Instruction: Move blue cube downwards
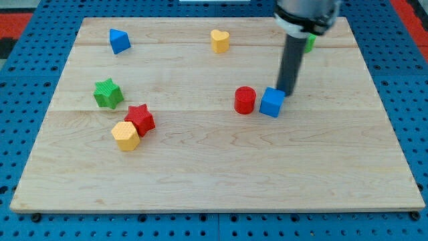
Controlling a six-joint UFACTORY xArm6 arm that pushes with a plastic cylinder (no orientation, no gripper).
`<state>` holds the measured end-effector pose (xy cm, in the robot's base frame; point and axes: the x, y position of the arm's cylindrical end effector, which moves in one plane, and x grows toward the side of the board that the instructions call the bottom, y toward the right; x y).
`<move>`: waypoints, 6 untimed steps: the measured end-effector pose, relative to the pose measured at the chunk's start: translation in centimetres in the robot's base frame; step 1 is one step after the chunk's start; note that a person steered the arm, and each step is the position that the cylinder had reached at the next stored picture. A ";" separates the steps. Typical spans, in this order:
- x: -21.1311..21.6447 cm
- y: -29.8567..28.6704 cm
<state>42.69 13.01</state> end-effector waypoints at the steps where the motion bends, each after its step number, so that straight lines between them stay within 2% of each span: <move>1: 1.5 -0.2; 2: -4.5 -0.3; 3: -0.9 -4.3; 4: 6.0 -2.0; 5: 7.4 -8.3; 6: 3.4 -12.9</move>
